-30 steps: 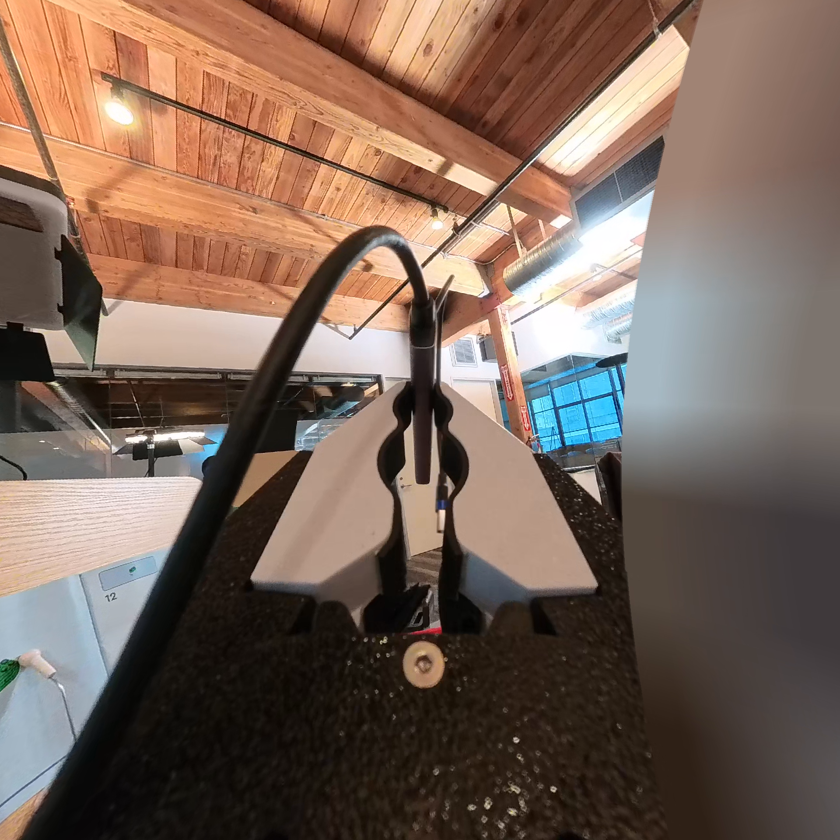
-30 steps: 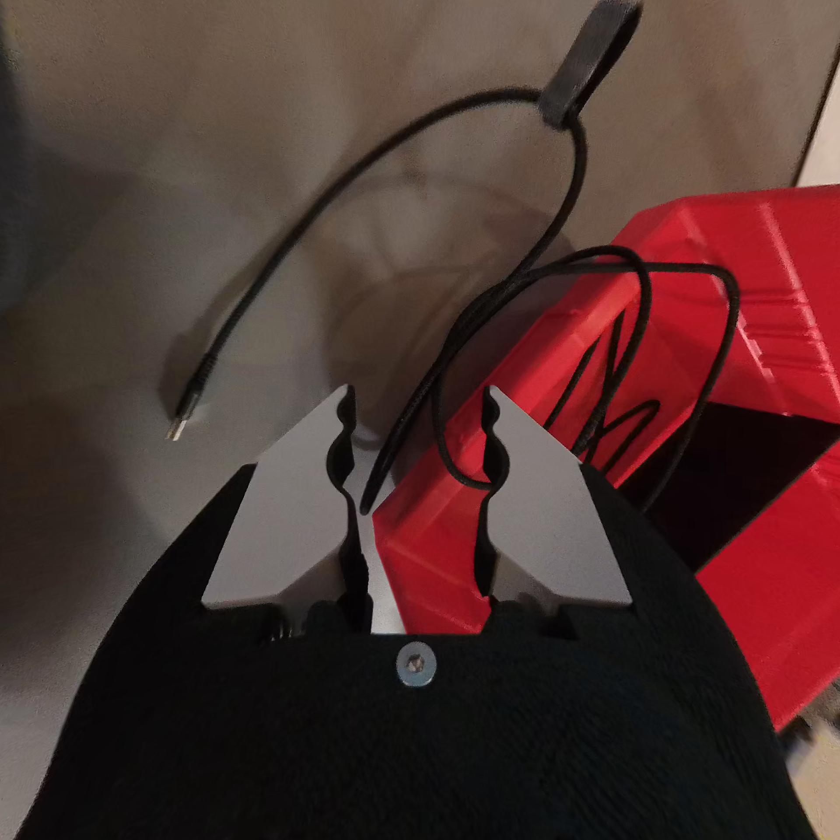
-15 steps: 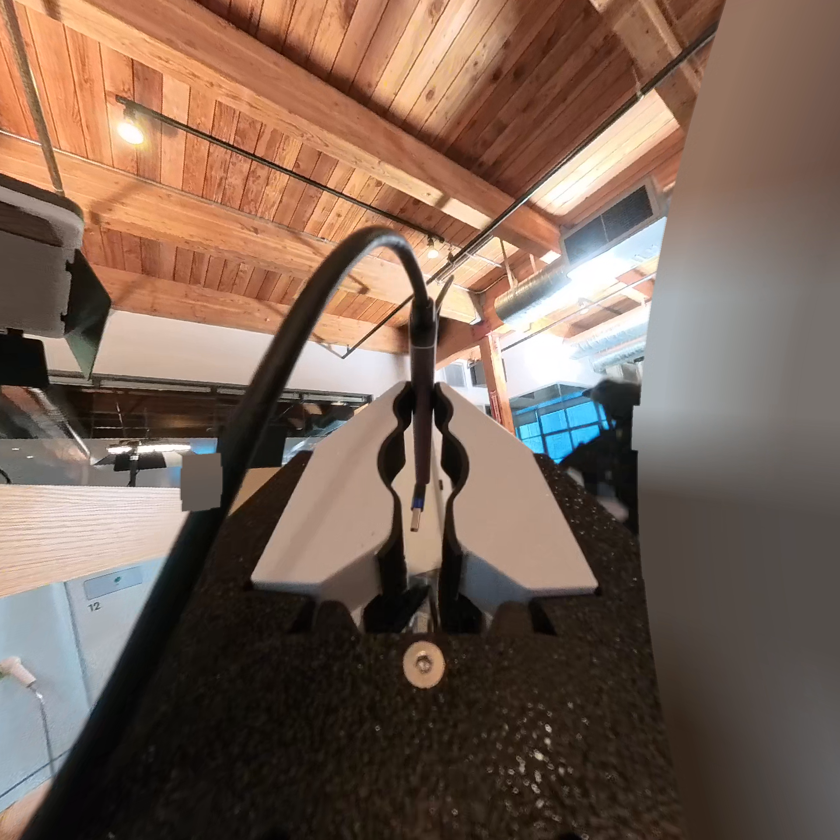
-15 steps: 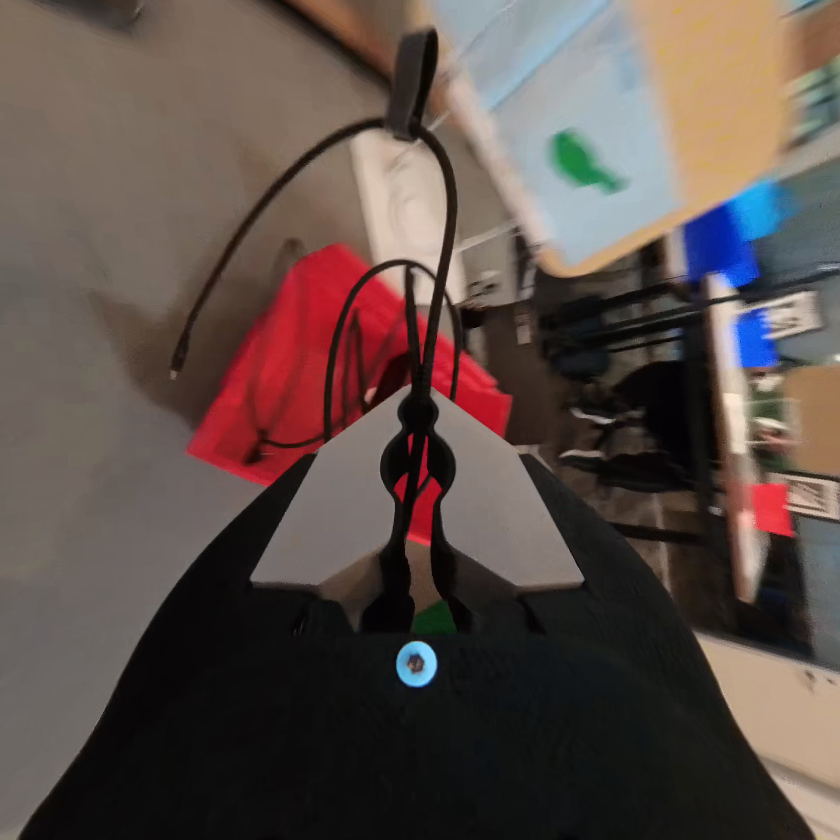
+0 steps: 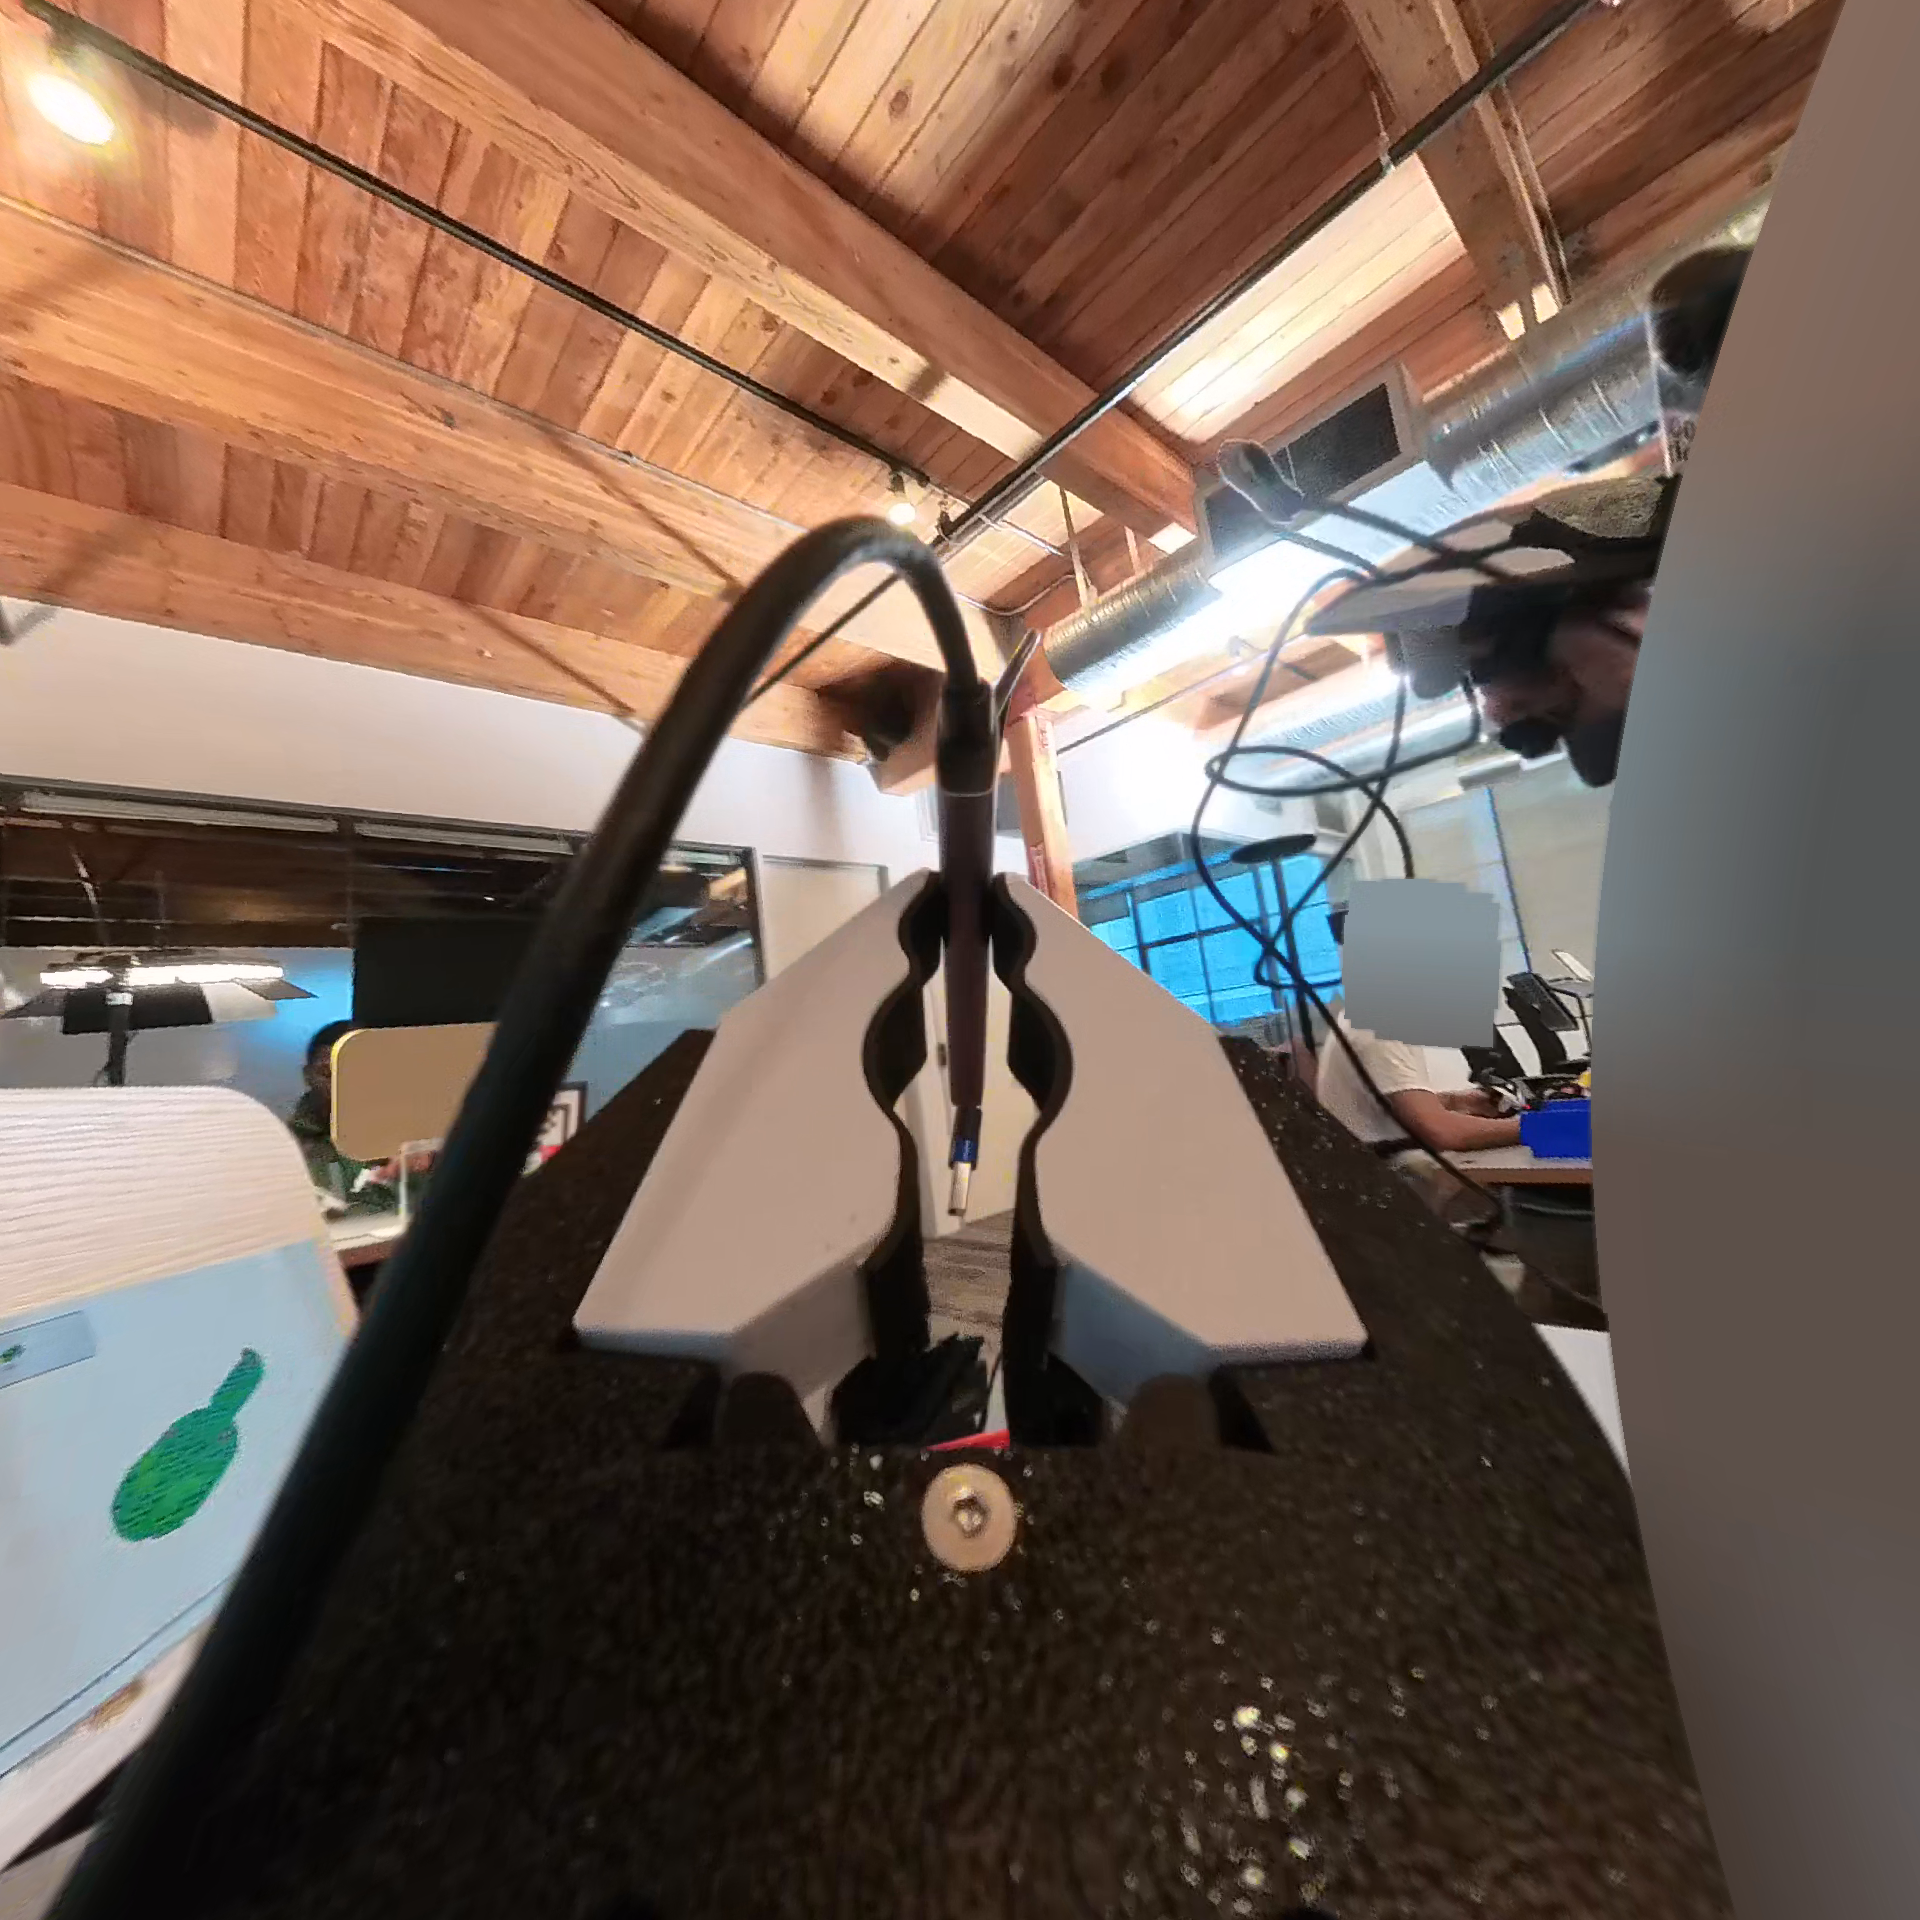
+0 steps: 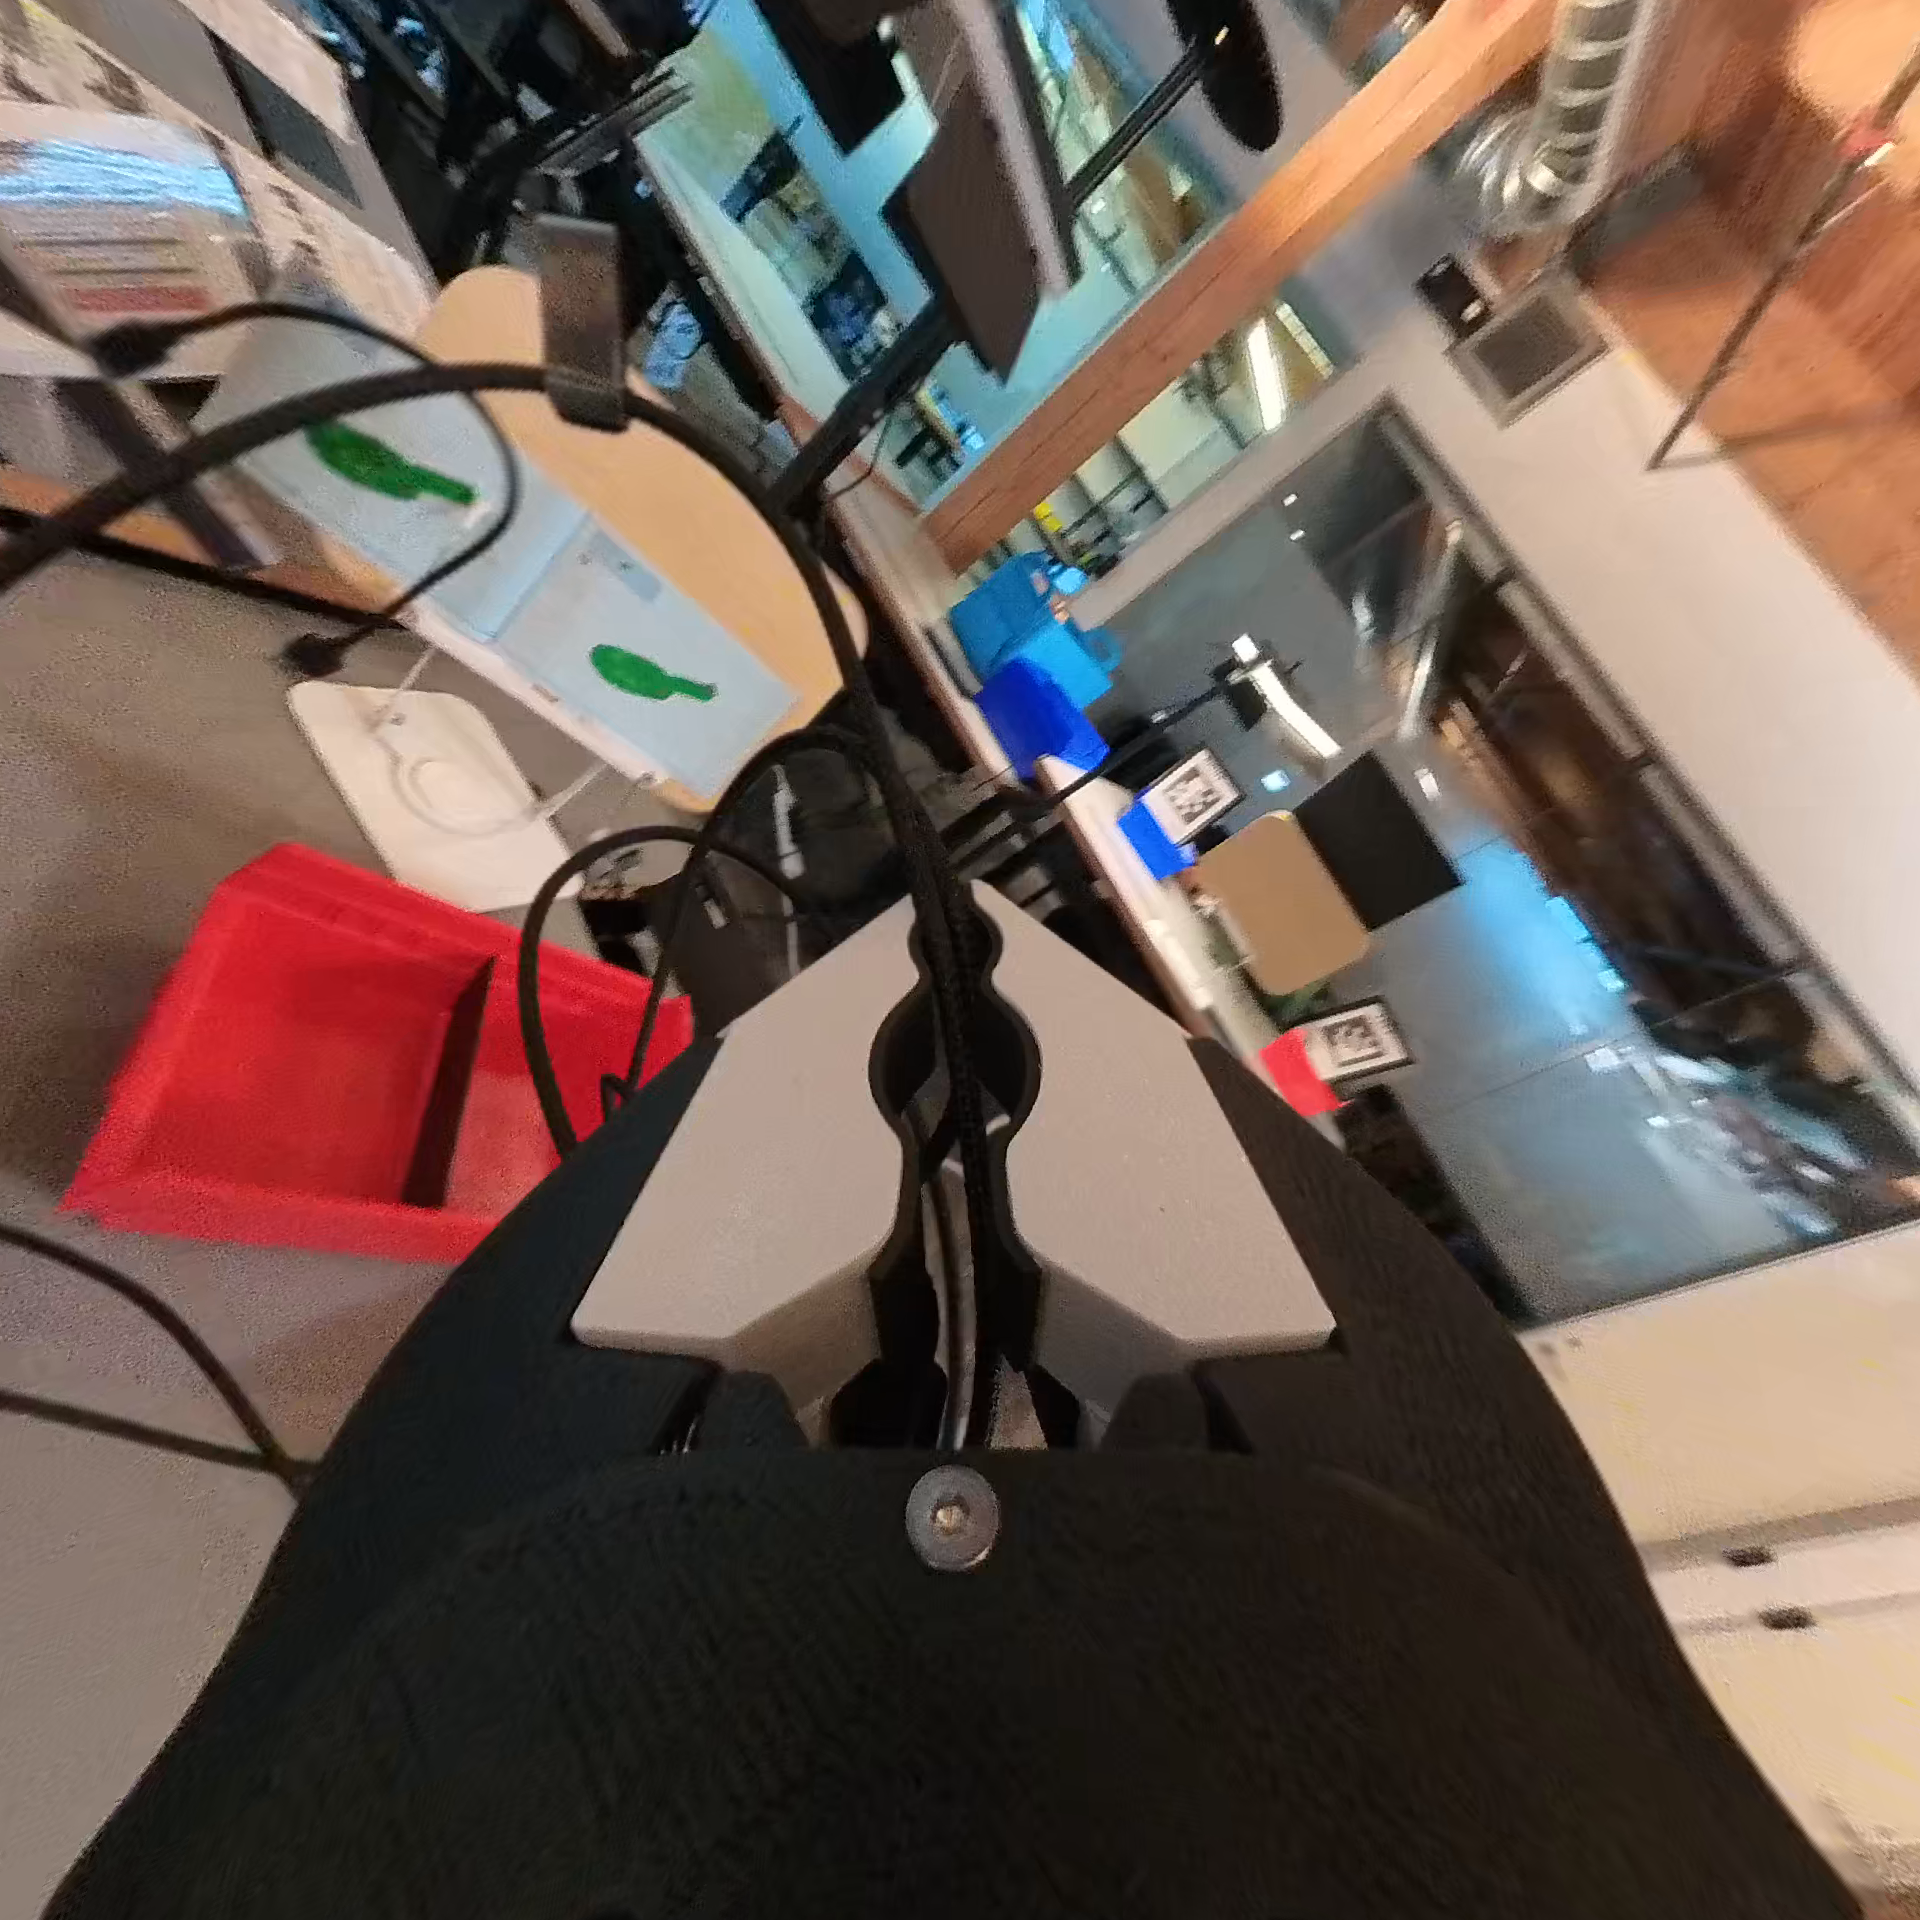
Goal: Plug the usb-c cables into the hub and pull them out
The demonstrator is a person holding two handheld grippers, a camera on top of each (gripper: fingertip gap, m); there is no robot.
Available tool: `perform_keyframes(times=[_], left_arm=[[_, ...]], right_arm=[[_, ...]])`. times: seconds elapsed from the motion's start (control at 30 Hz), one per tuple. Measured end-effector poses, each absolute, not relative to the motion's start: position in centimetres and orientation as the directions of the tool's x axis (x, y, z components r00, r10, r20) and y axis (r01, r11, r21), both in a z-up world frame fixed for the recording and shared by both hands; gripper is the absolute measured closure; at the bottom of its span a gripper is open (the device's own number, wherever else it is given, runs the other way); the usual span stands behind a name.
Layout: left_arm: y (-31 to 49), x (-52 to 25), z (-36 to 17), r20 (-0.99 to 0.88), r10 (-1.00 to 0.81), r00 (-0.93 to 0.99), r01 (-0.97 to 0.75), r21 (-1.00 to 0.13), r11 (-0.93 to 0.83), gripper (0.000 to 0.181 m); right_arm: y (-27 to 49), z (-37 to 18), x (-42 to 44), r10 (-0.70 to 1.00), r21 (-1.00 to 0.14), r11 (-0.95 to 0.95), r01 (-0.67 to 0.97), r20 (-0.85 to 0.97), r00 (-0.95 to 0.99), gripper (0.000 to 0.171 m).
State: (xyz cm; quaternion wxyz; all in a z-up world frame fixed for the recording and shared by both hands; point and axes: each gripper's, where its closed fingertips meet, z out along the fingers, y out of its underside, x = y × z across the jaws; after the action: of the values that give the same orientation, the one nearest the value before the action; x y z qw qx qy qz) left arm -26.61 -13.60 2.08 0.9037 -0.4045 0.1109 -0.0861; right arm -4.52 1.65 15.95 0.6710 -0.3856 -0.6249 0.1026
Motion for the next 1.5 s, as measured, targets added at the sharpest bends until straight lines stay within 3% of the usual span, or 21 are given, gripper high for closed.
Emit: perform_keyframes(times=[0.17,0.4,0.53,0.67,0.83,1.0,1.17,1.33,1.4,1.43,1.5], left_arm=[[-11.2,-24.6,1.9,-0.147,-0.323,0.935,0.091,-0.780,0.619,0.175],[-7.7,-22.1,1.2,-0.159,-0.390,0.907,0.095,-0.825,0.557,0.175],[-6.5,-21.0,0.9,-0.167,-0.413,0.895,0.087,-0.843,0.530,0.175],[-5.8,-20.4,0.6,-0.174,-0.422,0.890,0.076,-0.856,0.512,0.175],[-5.3,-20.1,0.4,-0.171,-0.435,0.884,0.080,-0.861,0.502,0.175],[-4.8,-19.6,0.1,-0.168,-0.459,0.873,0.091,-0.867,0.489,0.175],[-4.2,-18.8,-0.2,-0.179,-0.472,0.863,0.076,-0.878,0.473,0.175],[-3.7,-17.9,-0.4,-0.192,-0.487,0.852,0.064,-0.885,0.461,0.175],[-3.6,-17.7,-0.5,-0.194,-0.492,0.849,0.063,-0.887,0.458,0.175],[-3.5,-17.6,-0.5,-0.194,-0.495,0.847,0.063,-0.887,0.457,0.175],[-3.5,-17.5,-0.5,-0.199,-0.498,0.844,0.062,-0.887,0.459,0.175]], right_arm=[[2.1,4.9,-2.7,0.752,-0.683,0.569,0.458,0.658,0.047,0.171],[1.8,-16.3,-2.9,0.873,-0.597,0.442,0.669,0.459,-0.167,0.171],[0.1,-24.5,-3.3,0.910,-0.562,0.408,0.720,0.312,-0.273,0.167],[0.4,-23.9,-1.4,0.922,-0.576,0.383,0.722,0.290,-0.258,0.138],[1.8,-20.3,4.9,0.948,-0.562,0.292,0.774,0.275,-0.158,0.121],[-2.5,-25.4,10.8,0.978,-0.372,0.204,0.906,0.031,-0.208,0.143],[-5.1,-32.9,12.6,0.935,-0.148,0.349,0.925,0.121,-0.334,0.142],[-4.5,-35.2,12.7,0.909,-0.101,0.387,0.917,0.209,-0.361,0.143],[-3.9,-35.3,12.7,0.902,-0.088,0.387,0.918,0.243,-0.357,0.150],[-3.6,-35.3,12.7,0.900,-0.087,0.386,0.919,0.255,-0.354,0.163],[-2.9,-34.7,12.5,0.860,-0.089,0.439,0.894,0.330,-0.390,0.166]])
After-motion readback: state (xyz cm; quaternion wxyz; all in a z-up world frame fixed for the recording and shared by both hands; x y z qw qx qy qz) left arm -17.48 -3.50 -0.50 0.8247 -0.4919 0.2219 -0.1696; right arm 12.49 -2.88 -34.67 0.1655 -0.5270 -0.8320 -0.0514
